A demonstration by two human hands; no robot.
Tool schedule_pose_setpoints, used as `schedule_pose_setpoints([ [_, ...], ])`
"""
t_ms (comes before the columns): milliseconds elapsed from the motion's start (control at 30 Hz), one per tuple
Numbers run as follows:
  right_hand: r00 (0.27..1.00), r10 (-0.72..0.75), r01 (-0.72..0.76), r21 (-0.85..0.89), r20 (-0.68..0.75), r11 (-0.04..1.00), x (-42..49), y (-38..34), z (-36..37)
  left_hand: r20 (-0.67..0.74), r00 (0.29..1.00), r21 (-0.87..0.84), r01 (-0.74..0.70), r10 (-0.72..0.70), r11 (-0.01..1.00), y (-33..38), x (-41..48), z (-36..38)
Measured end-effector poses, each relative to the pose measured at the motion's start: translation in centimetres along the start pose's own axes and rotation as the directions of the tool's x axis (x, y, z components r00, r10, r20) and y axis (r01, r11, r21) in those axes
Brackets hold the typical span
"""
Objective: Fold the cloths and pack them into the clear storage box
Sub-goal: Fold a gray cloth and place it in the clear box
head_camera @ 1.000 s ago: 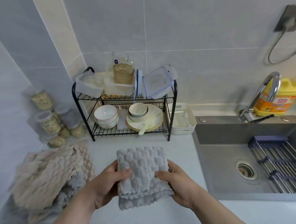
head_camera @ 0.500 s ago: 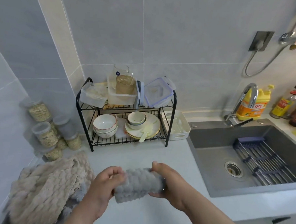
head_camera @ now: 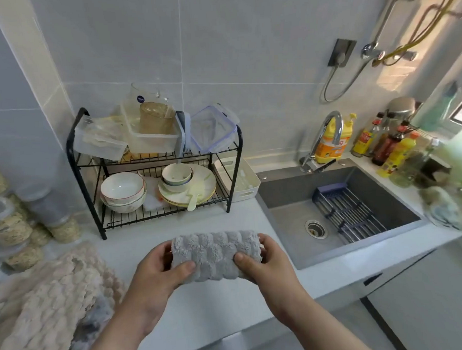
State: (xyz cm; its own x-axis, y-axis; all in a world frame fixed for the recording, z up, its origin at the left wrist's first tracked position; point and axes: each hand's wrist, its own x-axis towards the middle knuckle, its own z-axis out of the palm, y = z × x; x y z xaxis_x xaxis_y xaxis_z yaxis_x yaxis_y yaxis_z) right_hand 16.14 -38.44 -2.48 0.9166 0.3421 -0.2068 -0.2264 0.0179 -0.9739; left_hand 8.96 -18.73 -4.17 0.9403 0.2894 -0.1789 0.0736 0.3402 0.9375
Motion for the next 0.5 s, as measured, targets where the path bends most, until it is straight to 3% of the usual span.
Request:
schedule_pose_setpoints([
  [300,0.966,-0.126,0.156,0.120,-0.224,0.980,-3.6,-3.7,-12.0,0.259,0.965,-0.083,-0.017,0.038,0.996,-0.2,3.4,13.3],
  [500,0.897,-0.154,0.227,0.133,-0.413,0.965,-8.7,-4.6,-26.0,0.498,0.867,-0.004,0.013,-0.010,1.000,-3.4,3.8,28.5],
])
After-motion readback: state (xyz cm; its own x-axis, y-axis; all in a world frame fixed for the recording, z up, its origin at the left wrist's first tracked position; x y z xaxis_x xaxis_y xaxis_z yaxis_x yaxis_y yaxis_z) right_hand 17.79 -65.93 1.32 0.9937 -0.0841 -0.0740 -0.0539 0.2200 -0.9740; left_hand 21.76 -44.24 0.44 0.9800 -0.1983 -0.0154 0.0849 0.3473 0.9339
